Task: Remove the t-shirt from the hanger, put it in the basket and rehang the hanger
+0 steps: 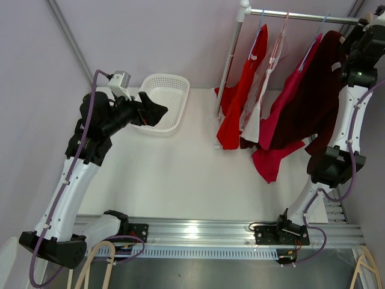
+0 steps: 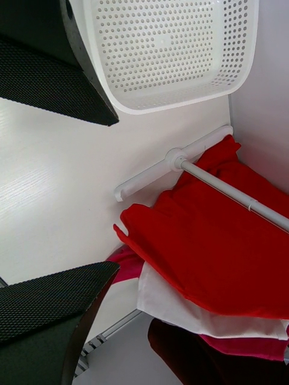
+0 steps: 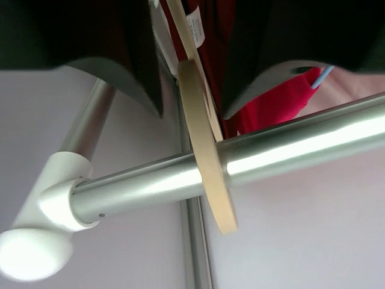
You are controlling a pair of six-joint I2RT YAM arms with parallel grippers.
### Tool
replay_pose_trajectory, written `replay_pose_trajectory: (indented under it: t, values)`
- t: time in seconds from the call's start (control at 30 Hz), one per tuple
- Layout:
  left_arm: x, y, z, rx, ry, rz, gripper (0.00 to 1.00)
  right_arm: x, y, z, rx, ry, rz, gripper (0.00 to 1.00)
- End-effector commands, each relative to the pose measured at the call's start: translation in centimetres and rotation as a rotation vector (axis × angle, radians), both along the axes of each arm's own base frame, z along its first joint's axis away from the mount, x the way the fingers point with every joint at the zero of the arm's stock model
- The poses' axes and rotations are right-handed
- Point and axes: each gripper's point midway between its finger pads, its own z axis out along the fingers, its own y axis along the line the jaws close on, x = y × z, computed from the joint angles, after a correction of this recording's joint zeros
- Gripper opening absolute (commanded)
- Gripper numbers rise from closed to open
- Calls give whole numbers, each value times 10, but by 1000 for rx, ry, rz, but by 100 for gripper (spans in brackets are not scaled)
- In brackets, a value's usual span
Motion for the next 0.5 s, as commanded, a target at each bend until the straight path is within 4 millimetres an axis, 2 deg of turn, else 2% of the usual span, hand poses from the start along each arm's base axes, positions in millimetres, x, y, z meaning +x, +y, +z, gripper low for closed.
replay_pose_trajectory:
  t: [0.0, 0.03, 0.07, 0.1, 0.13, 0.33, 0.43, 0.47]
  values:
    - [4, 0, 7, 2, -43, -16, 100, 13, -7, 7, -38, -60, -21, 46]
    - [5, -1, 5, 2, -39, -16, 99, 15, -10, 5, -38, -56, -25, 33]
    - [5, -1, 6, 1, -40, -17, 99, 17, -11, 3, -37, -52, -27, 30]
    - [5, -1, 6, 2, -39, -17, 99, 19, -11, 3, -36, -55, -25, 20]
    - [5, -1, 6, 3, -41, -16, 100, 21, -12, 3, -38, -58, -22, 0]
    - [3, 2, 6, 9, -50, -3, 99, 20, 7, 22, -31, -118, 77, 0]
    - [1, 4, 6, 11, -56, 2, 100, 10, 21, 42, -28, -153, 128, 0]
    - [0, 4, 8, 10, -61, 1, 99, 2, 26, 54, -31, -173, 139, 0]
